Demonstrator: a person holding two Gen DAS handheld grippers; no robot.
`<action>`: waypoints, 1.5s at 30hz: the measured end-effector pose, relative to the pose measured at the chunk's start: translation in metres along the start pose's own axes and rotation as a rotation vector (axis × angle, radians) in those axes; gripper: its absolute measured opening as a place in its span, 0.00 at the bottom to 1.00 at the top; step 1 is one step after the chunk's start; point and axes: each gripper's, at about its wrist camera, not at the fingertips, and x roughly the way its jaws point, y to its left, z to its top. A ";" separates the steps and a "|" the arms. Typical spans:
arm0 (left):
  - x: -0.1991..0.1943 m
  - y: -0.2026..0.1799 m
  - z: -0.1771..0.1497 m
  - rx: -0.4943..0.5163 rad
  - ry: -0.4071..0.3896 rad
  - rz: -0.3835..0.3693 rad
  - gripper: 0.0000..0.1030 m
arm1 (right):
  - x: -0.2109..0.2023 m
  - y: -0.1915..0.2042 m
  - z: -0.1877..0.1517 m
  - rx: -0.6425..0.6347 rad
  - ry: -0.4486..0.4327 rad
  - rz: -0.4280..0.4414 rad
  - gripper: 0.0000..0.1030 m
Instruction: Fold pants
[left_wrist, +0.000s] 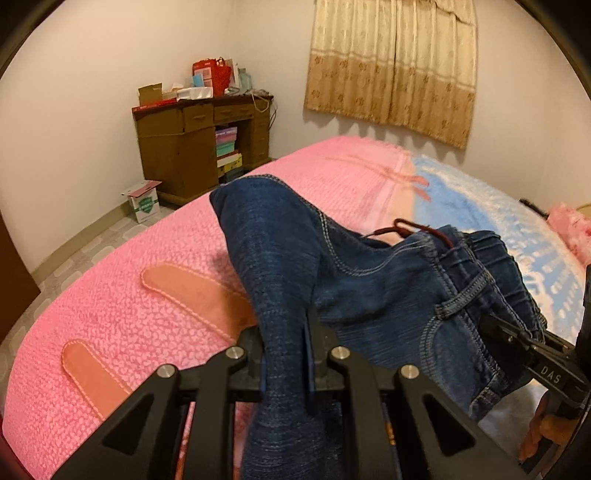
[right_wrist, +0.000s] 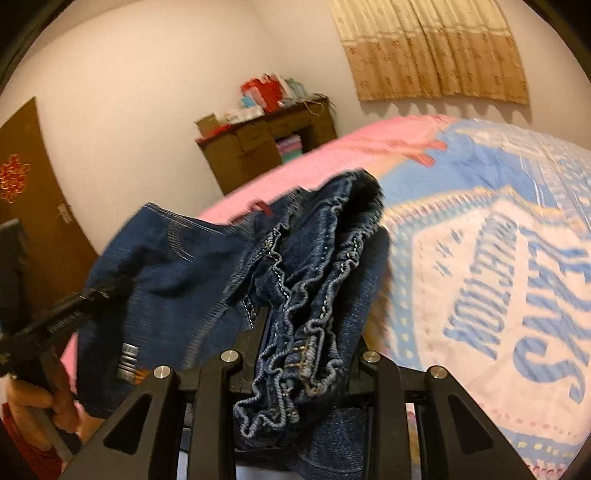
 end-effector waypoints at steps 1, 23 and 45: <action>0.002 -0.003 -0.003 0.020 0.002 0.015 0.14 | 0.006 -0.006 -0.005 0.021 0.017 -0.008 0.30; -0.057 0.040 -0.028 0.082 -0.014 0.432 1.00 | -0.086 -0.022 -0.038 0.226 -0.127 -0.213 0.71; -0.192 -0.036 -0.140 0.019 -0.120 0.061 1.00 | -0.206 0.096 -0.136 -0.031 -0.365 -0.185 0.81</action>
